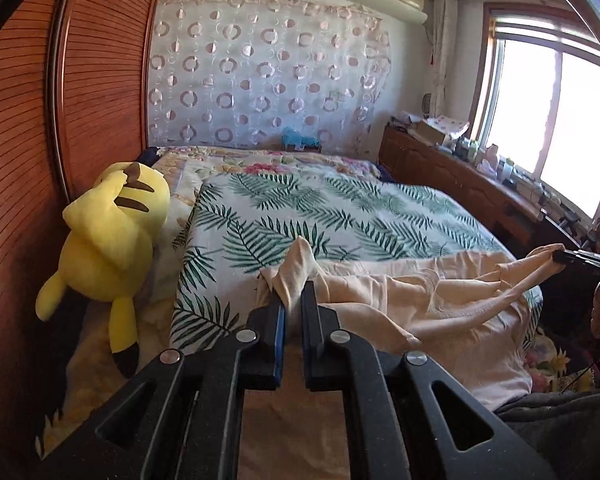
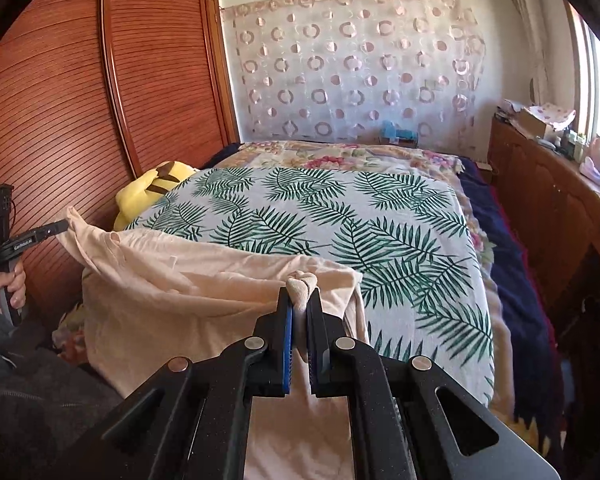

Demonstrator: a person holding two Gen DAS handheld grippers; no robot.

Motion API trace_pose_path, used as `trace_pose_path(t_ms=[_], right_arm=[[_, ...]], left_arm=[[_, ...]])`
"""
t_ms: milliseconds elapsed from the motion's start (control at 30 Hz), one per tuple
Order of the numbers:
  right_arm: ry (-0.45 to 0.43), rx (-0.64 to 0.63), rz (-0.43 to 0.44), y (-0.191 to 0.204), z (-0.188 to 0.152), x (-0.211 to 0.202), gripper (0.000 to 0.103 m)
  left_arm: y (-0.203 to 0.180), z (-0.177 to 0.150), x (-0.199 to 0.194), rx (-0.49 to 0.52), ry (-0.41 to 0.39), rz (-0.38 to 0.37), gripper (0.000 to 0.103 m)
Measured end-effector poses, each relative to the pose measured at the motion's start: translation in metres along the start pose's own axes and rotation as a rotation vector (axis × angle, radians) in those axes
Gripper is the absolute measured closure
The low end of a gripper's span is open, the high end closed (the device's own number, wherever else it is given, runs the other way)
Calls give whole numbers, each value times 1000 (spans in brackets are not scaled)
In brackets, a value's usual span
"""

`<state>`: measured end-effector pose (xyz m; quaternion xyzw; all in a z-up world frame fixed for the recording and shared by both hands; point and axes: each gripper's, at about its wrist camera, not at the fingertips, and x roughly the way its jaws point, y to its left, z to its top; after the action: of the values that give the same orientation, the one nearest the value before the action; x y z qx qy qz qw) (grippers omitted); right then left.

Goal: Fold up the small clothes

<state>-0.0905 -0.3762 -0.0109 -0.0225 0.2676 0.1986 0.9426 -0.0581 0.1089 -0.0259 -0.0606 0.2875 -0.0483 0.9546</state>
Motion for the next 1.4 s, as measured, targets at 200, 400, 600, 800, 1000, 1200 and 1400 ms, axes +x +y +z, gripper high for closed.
trace_pose_path(t_ms=[200, 400, 600, 800, 1000, 1200, 1400], right_arm=[[98, -25, 2, 8, -12, 14, 97], [146, -28, -31, 8, -5, 29, 95], [112, -32, -56, 4, 10, 17, 52], [87, -14, -102, -12, 4, 15, 48], [86, -16, -136, -24, 13, 48, 38], [138, 5, -106, -32, 15, 94, 38], [183, 79, -61, -51, 21, 130, 38]], left_arm=[[-3, -16, 19, 39, 91, 14, 94], [1, -20, 26, 44, 107, 15, 46], [3, -9, 28, 27, 74, 8, 22], [6, 5, 49, 24, 85, 14, 22], [11, 15, 71, 23, 110, 28, 22], [16, 21, 93, 25, 144, 33, 22], [21, 25, 121, 31, 195, 44, 22]])
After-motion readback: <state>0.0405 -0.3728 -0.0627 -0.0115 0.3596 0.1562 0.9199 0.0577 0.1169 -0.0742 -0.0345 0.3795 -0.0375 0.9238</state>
